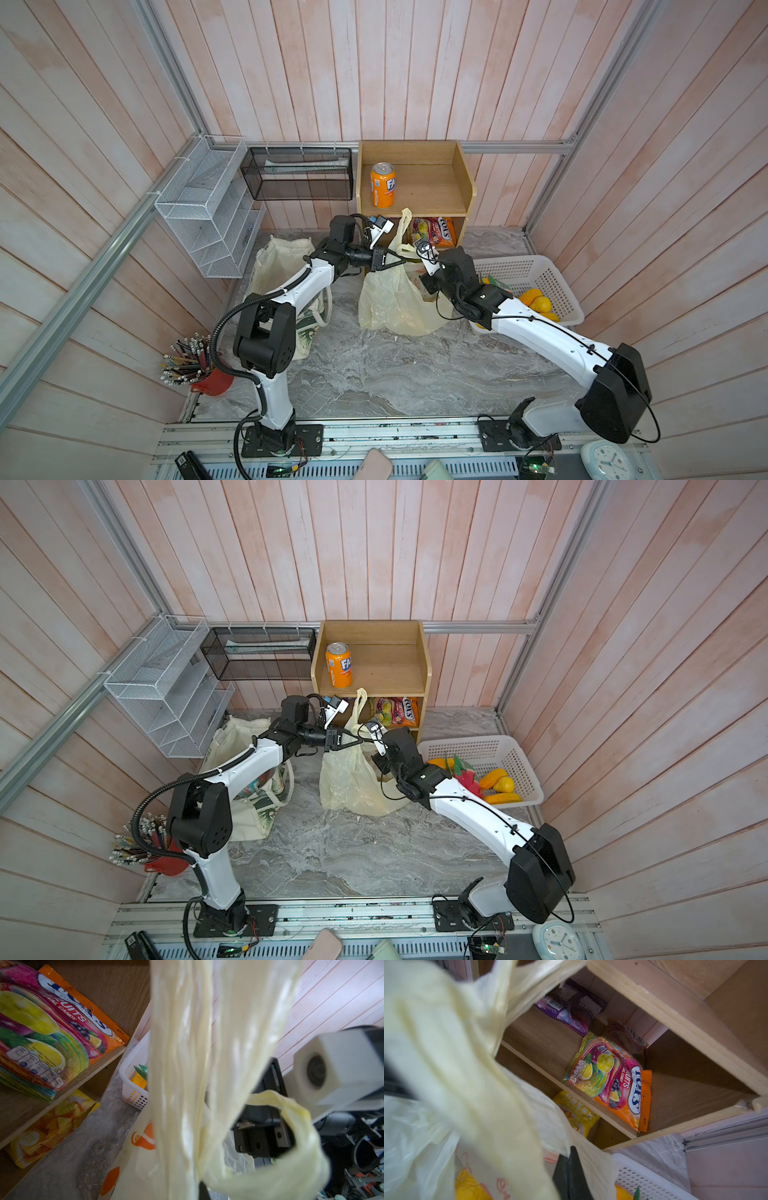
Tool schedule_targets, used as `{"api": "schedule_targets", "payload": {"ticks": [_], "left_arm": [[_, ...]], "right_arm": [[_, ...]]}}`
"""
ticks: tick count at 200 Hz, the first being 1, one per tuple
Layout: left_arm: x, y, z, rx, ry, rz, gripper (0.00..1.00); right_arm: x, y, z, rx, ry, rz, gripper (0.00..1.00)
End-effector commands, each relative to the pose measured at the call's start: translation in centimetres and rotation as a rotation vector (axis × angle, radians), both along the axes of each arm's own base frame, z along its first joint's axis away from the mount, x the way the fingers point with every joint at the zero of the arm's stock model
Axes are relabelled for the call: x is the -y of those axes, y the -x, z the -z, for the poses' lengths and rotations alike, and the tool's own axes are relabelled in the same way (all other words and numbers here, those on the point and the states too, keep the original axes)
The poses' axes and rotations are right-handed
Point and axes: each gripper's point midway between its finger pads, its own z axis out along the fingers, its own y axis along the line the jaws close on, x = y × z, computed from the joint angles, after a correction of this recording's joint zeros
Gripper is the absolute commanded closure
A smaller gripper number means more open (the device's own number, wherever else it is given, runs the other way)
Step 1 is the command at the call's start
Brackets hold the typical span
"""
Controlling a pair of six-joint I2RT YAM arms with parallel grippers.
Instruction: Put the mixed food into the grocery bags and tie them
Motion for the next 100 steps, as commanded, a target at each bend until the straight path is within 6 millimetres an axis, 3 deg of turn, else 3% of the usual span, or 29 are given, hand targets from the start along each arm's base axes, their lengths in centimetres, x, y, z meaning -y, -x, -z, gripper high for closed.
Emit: {"api": "schedule_targets", "payload": {"ticks": [1,31,67,100], "left_arm": [[-0.3,1.1,-0.3,0.031,0.004,0.047,1.00],[-0.7,1.6,-0.5,0.079,0.009,0.072,1.00],[-1.1,2.2,-1.5,0.112,0.045,0.104,1.00],[-1.3,2.7,-2.3,0.130,0.061,0.114,0.91]], "right_arm": [[0.1,-0.5,-1.5,0.038,0.045,0.008,1.00],[-0.4,-0.8,-2.0,0.042,0.043,-0.012,1.00],[-1.1,-0.9,-1.2,0.020,0.051,-0.040,1.00],[-1.4,-0.9,-0.4,-0.002,0.060,-0.054,1.00]]}}
